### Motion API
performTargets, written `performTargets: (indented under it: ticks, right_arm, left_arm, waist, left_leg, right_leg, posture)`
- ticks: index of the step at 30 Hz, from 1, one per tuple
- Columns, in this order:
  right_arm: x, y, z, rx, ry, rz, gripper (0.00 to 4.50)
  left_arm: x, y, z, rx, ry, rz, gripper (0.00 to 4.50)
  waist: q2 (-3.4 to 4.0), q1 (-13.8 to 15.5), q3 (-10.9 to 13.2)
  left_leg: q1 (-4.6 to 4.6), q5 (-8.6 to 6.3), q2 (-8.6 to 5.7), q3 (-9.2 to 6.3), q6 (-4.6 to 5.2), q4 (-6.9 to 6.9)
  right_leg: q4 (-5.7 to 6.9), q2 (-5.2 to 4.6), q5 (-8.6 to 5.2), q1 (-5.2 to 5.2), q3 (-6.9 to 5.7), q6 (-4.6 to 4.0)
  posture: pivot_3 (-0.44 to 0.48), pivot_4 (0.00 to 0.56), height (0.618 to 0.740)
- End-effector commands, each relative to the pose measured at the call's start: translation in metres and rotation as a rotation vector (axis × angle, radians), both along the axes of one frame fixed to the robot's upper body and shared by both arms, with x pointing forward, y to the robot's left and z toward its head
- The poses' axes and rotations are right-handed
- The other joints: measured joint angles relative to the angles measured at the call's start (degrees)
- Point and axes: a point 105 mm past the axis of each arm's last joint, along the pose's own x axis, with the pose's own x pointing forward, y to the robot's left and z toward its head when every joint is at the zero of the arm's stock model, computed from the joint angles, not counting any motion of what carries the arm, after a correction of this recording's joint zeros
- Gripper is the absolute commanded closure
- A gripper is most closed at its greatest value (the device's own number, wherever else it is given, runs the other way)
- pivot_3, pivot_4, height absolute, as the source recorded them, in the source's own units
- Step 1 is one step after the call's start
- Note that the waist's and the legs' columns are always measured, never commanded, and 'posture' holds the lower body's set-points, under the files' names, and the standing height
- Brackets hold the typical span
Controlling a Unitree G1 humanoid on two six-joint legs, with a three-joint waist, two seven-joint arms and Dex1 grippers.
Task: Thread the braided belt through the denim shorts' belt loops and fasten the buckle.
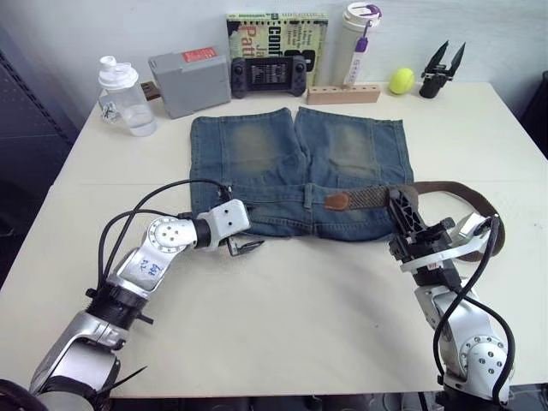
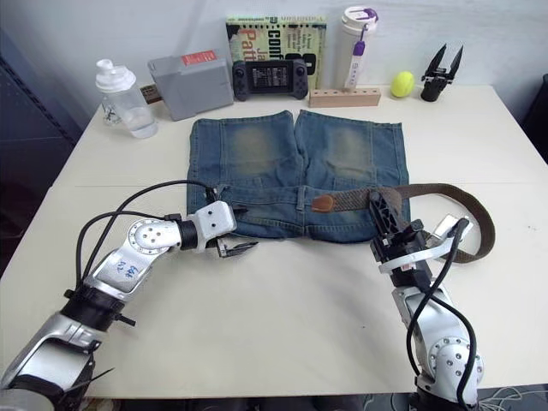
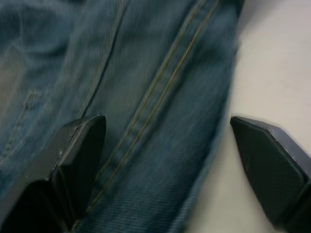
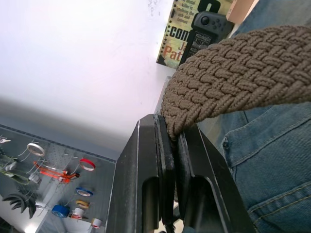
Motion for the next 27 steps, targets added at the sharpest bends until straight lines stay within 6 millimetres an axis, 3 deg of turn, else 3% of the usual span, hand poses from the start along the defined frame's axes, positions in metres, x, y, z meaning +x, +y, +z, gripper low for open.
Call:
performTargets:
  ticks: [1,5,8,12,18,22,27]
  right_arm:
    - [-0.005,-0.004,0.012,-0.006,-0.049,-0.006,4.5]
    - [-0.005,-0.004,0.013,-0.011,-0.053,-0.007,4.5]
    - [-0.005,-0.005,0.013,-0.011,-0.05,-0.015,4.5]
    - [-0.004,-0.008,0.014,-0.017,-0.047,-0.029,4.5]
    - [-0.006,-0.014,0.014,-0.054,-0.046,-0.06,4.5]
    - [-0.006,-0.02,0.016,-0.082,-0.048,-0.069,4.5]
    - [-0.006,-0.026,0.014,-0.18,-0.039,-0.048,4.5]
  left_arm:
    - [0.012,0.016,-0.019,0.122,-0.041,0.058,0.04]
    - [0.016,0.015,-0.016,0.096,-0.055,0.053,1.29]
    - [0.011,0.014,-0.016,0.088,-0.055,0.03,2.72]
    - [0.001,0.016,-0.016,0.074,-0.054,0.005,4.31]
    - [-0.036,0.028,-0.001,-0.052,-0.084,0.006,4.45]
    - [-0.088,0.04,0.003,-0.126,-0.045,-0.056,4.45]
    - [-0.131,0.071,-0.025,-0.01,0.057,-0.061,4.45]
  waist:
    - [0.0,0.03,0.0]
    - [0.01,0.03,-0.02]
    - [0.01,-0.05,-0.02]
    - [0.01,-0.29,-0.02]
    - [0.01,-1.66,-0.01]
    - [0.04,-2.06,0.01]
    - [0.08,-1.37,0.02]
  left_leg:
    - [0.01,0.0,0.01,0.0,0.0,0.05]
    - [0.04,-0.01,0.02,-0.02,0.02,0.19]
    - [0.04,-0.01,0.02,-0.04,0.04,0.2]
    - [0.03,-0.02,0.04,-0.04,0.06,0.19]
    - [0.04,-0.05,0.18,-0.11,0.12,-0.11]
    - [0.05,-0.06,0.28,-0.21,0.13,-0.23]
    - [0.03,-0.07,0.26,-0.16,0.17,-0.13]
  right_leg:
    - [0.03,-0.01,0.0,0.02,0.01,0.0]
    - [0.18,-0.09,0.01,0.07,0.02,0.02]
    - [0.21,-0.13,0.01,0.06,0.01,0.01]
    - [0.22,-0.14,0.01,0.03,-0.01,0.01]
    - [0.17,-0.26,0.0,-0.15,0.01,0.01]
    - [0.19,-0.37,0.0,-0.26,0.0,0.01]
    - [0.17,-0.41,0.0,-0.27,0.08,0.01]
  posture:
    - [0.0,0.15,0.726]
    - [0.0,0.15,0.726]
    - [0.0,0.15,0.726]
    - [0.0,0.15,0.726]
    - [0.0,0.15,0.726]
    - [0.0,0.15,0.726]
    - [0.0,0.15,0.726]
